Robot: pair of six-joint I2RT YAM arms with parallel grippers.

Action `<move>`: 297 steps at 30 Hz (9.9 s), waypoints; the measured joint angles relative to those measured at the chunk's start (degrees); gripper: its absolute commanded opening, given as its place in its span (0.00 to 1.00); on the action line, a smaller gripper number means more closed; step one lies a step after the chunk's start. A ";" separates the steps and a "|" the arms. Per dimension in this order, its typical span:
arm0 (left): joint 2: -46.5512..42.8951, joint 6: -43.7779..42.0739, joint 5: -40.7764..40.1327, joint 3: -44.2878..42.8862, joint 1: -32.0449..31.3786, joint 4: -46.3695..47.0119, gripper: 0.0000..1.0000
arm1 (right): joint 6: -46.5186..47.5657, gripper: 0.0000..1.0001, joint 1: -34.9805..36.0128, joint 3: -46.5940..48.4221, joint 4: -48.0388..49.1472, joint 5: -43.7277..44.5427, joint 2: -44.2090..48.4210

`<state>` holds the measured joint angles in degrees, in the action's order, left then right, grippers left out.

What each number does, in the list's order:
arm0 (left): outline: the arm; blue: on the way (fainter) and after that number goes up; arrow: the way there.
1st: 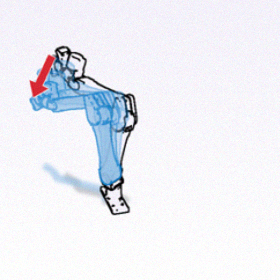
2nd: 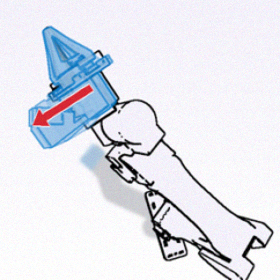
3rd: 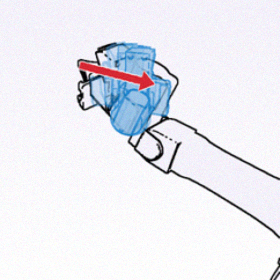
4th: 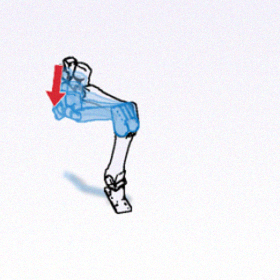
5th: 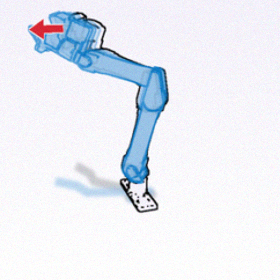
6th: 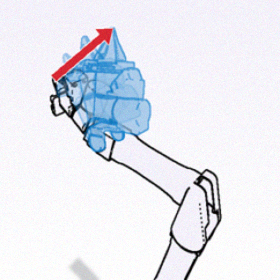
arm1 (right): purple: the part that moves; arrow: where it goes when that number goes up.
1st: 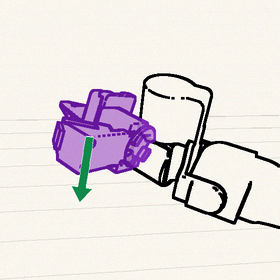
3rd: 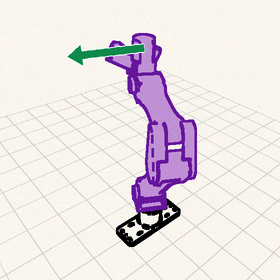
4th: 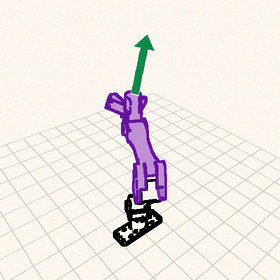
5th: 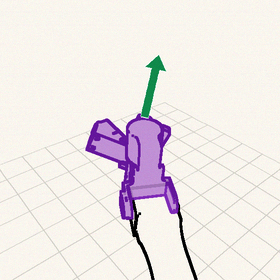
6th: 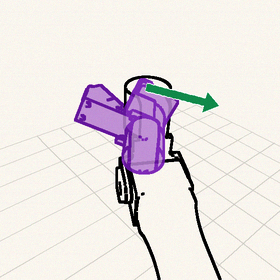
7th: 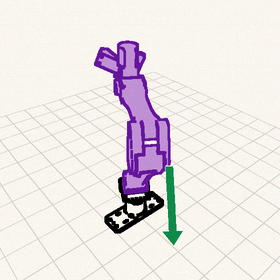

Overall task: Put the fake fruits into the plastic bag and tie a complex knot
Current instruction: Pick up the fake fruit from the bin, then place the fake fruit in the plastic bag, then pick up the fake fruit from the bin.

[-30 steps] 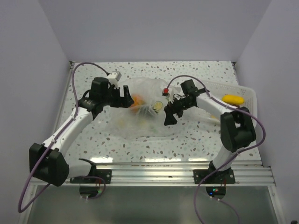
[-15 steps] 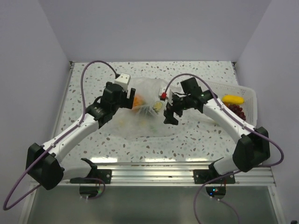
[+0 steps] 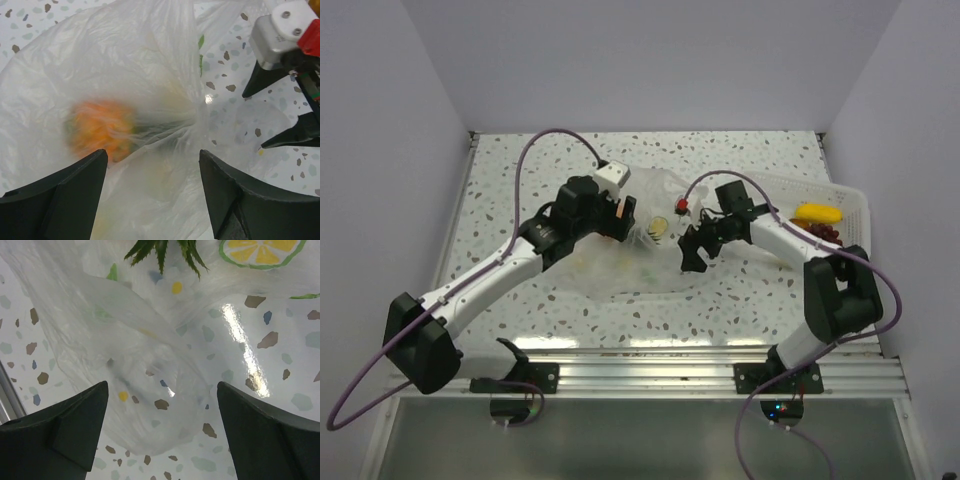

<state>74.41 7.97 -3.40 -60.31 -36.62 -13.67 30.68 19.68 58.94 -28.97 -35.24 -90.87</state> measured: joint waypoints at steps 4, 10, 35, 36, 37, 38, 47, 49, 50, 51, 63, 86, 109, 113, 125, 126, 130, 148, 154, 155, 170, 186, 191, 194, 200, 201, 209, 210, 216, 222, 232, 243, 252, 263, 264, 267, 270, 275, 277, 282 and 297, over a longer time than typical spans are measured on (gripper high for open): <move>1.36 1.05 2.21 -0.35 -1.25 0.04 0.80 | -0.11 0.40 0.02 -0.37 2.03 -0.46 -2.58; 5.07 3.52 5.60 -2.84 -1.84 0.63 0.78 | 2.64 0.01 0.09 -3.17 1.46 -5.73 0.39; 16.94 9.44 1.60 -14.69 -2.05 2.01 0.00 | 31.65 0.60 18.58 -12.59 -3.15 -6.27 24.48; 16.94 9.42 1.40 -14.69 -1.86 2.21 0.00 | 30.99 0.64 19.04 -12.61 -3.43 -5.79 24.33; 16.94 9.38 1.33 -14.69 -1.66 2.47 0.00 | 30.36 0.68 18.97 -12.61 -3.56 -5.57 24.20; 16.94 9.31 1.20 -14.69 -1.55 2.71 0.00 | 29.20 0.75 18.16 -12.55 -3.63 -5.64 24.17; 16.00 9.03 1.55 -13.84 1.42 3.39 0.00 | 14.93 0.85 -3.82 -1.49 -5.03 -6.34 26.43; 15.85 9.05 1.64 -13.84 2.27 3.72 0.00 | 13.42 0.86 -8.94 2.05 -5.25 -6.51 26.77; 15.78 9.07 1.64 -13.84 2.60 3.87 0.00 | 13.22 0.86 -11.78 3.39 -5.49 -6.73 26.75; 15.67 9.07 1.70 -13.84 2.91 3.93 0.00 | 13.31 0.86 -14.25 4.31 -5.97 -6.69 26.56; 14.12 9.01 2.75 -12.85 3.50 5.55 0.00 | 17.07 0.86 -37.86 26.34 -21.73 5.46 -4.00; 12.98 9.01 4.72 -10.97 3.56 5.92 0.00 | 22.93 0.84 -36.81 31.47 -20.39 23.78 -25.42; 12.98 9.01 4.76 -10.97 3.82 5.92 0.00 | 21.92 0.40 -35.32 45.24 -31.58 10.25 -22.97; 12.98 9.05 5.16 -10.97 4.31 5.90 0.00 | 19.15 0.37 -34.25 46.03 -36.33 1.77 -17.27; 12.98 9.49 7.65 -10.97 4.63 5.90 0.00 | -8.31 0.30 -7.67 24.68 -16.37 -10.84 -0.50; 12.98 9.51 8.09 -10.97 4.68 5.90 0.00 | -11.28 0.30 -6.49 24.06 -12.83 -10.29 -0.94; 12.98 9.97 9.62 -10.97 4.81 5.92 0.00 | -20.26 0.28 -1.75 23.76 0.52 -6.34 -3.80; 13.03 12.66 15.74 -11.08 8.46 7.08 0.00 | -43.54 0.36 10.01 29.81 23.87 9.09 -20.20; 13.03 13.57 16.44 -11.17 9.68 8.48 0.00 | -51.21 0.60 10.93 29.03 29.92 11.67 -21.68; 13.03 13.66 16.68 -11.17 9.70 8.37 0.00 | -52.17 0.65 11.13 28.48 31.15 12.17 -21.94; 13.46 13.75 17.14 -11.15 10.60 7.06 0.00 | -49.33 0.99 11.41 25.27 27.74 17.55 -19.85; 13.31 13.84 20.55 -9.03 9.49 7.58 0.00 | -9.25 0.99 0.02 22.91 -17.66 3.23 11.43; 13.33 13.99 20.55 -7.78 9.62 8.31 0.00 | -1.46 0.99 -1.44 19.63 -25.07 0.63 12.13; 13.49 14.01 20.52 -7.61 9.49 8.41 0.00 | 0.70 0.97 -1.33 20.96 -26.99 -3.72 6.99; 15.76 14.05 20.06 -8.52 9.11 8.44 0.00 | 10.03 0.92 4.83 37.20 -37.40 -13.77 -10.10; 16.17 14.05 19.91 -8.76 9.09 8.44 0.00 | 11.96 0.91 6.58 39.21 -38.75 -15.23 -11.93; 16.52 14.40 18.99 -8.83 9.09 8.50 0.00 | 19.30 0.99 11.13 38.18 -45.00 -17.09 -11.63; 16.52 14.67 18.95 -8.83 9.09 8.52 0.00 | 19.15 0.99 10.91 36.48 -45.11 -15.82 -10.43; 16.52 15.56 18.27 -8.79 9.09 8.74 0.00 | 17.49 0.96 9.55 24.79 -40.68 -5.92 1.46; 16.52 16.37 17.07 -8.79 9.09 8.74 0.00 | 23.10 0.82 8.35 26.62 -39.74 -9.11 8.52; 16.68 17.55 16.39 -9.25 8.48 8.92 0.00 | 39.58 0.90 8.15 35.34 -45.68 -20.70 -3.67; 16.68 17.99 16.41 -9.29 8.48 8.92 0.00 | 40.22 0.99 8.17 27.63 -46.90 -27.91 -8.46; 16.68 18.01 16.39 -9.29 8.48 8.92 0.00 | 39.74 0.98 8.17 16.26 -47.12 -28.41 -6.64; 16.68 18.45 16.22 -9.29 8.50 8.96 0.00 | 33.94 0.98 7.48 13.62 -47.82 -21.94 1.92; 16.68 18.47 16.33 -9.29 8.50 8.96 0.00 | 32.17 0.98 6.99 13.44 -47.67 -21.42 1.62; 16.68 18.47 16.72 -9.27 8.52 9.01 0.00 | 26.12 0.98 5.68 12.90 -45.92 -19.37 1.62; 16.68 18.47 16.87 -9.18 8.52 9.31 0.00 | 22.91 0.99 5.01 12.52 -44.57 -18.16 1.81; 16.68 18.49 16.90 -9.18 8.52 9.40 0.00 | 22.01 0.99 5.27 9.62 -44.72 -16.35 4.59; 16.68 18.49 16.90 -9.18 8.52 9.40 0.00 | 21.79 0.99 5.35 7.48 -44.70 -15.76 6.01; 16.68 18.51 16.90 -9.18 8.52 9.49 0.00 | 19.21 0.99 4.24 2.73 -42.49 -14.82 11.85; 15.80 19.71 16.92 -7.02 9.99 9.84 0.00 | 1.57 0.98 -7.76 3.89 -21.90 -12.68 11.74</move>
<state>90.21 27.68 13.52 -67.33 -26.63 -3.84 32.25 11.92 62.83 -50.87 -47.92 -79.13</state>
